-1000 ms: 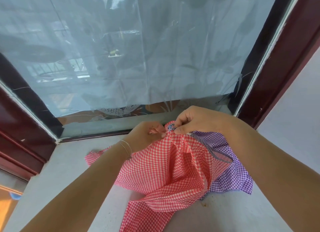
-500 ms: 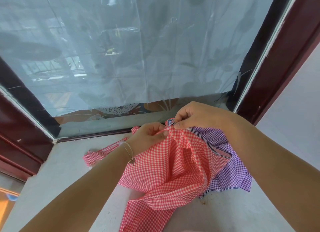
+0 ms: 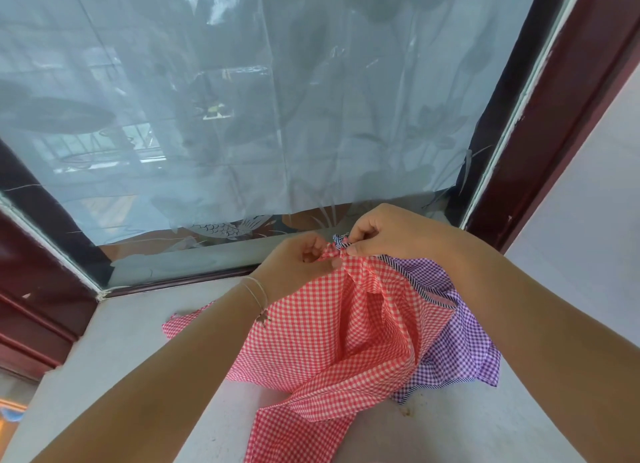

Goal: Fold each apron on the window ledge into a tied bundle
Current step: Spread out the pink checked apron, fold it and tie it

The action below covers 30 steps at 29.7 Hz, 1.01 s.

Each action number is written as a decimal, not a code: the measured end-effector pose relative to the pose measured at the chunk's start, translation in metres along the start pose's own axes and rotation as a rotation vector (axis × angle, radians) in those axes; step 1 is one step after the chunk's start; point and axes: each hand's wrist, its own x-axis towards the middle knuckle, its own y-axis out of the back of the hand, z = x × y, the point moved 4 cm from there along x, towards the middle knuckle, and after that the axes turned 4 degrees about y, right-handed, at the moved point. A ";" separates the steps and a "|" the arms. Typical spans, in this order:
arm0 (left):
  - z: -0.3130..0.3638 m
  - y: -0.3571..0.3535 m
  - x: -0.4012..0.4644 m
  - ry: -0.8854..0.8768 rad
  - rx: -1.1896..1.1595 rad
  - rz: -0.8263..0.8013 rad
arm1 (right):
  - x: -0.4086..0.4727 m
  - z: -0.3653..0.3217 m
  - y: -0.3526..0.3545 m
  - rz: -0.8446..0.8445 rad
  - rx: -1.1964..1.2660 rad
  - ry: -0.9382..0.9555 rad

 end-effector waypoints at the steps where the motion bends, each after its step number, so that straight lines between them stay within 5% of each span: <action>1: -0.001 -0.001 0.000 0.093 -0.060 -0.055 | 0.000 0.000 -0.001 0.001 -0.003 0.000; 4: -0.009 -0.010 -0.008 0.377 -0.268 -0.301 | 0.000 -0.001 -0.003 0.006 0.022 -0.005; 6: -0.012 -0.014 -0.014 0.459 -0.485 -0.319 | -0.001 -0.002 -0.004 0.009 0.030 0.005; 11: -0.024 -0.021 -0.020 0.265 -0.891 0.068 | 0.001 0.003 -0.004 0.059 0.078 0.025; 14: -0.024 -0.015 -0.020 0.078 -0.550 0.320 | 0.003 0.005 -0.007 0.109 0.124 0.049; 17: -0.019 -0.014 -0.016 -0.001 -0.306 0.193 | 0.005 0.003 -0.010 0.123 0.120 0.073; 24: 0.005 0.000 -0.008 -0.157 -0.074 0.118 | 0.002 0.001 0.001 0.108 0.103 0.059; 30: 0.032 0.017 0.003 -0.194 -0.008 -0.127 | -0.001 -0.005 0.014 0.025 0.075 0.042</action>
